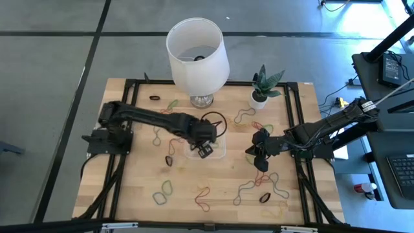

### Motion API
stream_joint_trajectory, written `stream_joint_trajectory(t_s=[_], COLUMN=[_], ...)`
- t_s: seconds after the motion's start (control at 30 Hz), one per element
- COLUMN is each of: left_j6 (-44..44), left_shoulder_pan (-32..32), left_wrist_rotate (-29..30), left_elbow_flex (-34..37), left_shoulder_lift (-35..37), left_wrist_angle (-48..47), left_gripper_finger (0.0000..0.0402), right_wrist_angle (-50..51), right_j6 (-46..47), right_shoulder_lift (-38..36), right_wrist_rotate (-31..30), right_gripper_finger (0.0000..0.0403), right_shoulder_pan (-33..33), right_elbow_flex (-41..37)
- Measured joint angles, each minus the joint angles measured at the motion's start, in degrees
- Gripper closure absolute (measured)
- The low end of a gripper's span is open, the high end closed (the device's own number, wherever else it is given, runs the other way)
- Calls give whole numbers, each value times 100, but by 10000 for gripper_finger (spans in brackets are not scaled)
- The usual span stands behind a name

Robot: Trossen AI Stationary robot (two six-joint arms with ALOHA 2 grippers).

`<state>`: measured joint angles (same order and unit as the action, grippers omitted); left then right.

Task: Pick and place rubber bands into bin
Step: Put the red rubber band into the transparent bin, then put the yellow rubber band into the transparent bin

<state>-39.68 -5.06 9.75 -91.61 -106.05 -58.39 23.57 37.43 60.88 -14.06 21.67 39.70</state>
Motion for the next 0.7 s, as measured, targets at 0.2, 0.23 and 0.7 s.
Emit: stream_joint_trajectory(t_s=[0.2, 0.23, 0.7], left_j6=[196, 196, 172], left_shoulder_pan=[227, 253, 496], left_wrist_rotate=[-565, -661, -791], left_elbow_flex=[2, 2, 0], left_shoulder_lift=[-635, -715, -210], left_wrist_angle=[-18, -14, -73], left_gripper_finger=[391, 383, 260], right_wrist_angle=[0, 3, 12], right_j6=[-3, -9, -55], right_shoulder_lift=[0, 0, 0], right_wrist_rotate=[2, 2, 4], right_gripper_finger=[386, 386, 386], right_shoulder_pan=[0, 0, -1], right_elbow_flex=[0, 0, 2])
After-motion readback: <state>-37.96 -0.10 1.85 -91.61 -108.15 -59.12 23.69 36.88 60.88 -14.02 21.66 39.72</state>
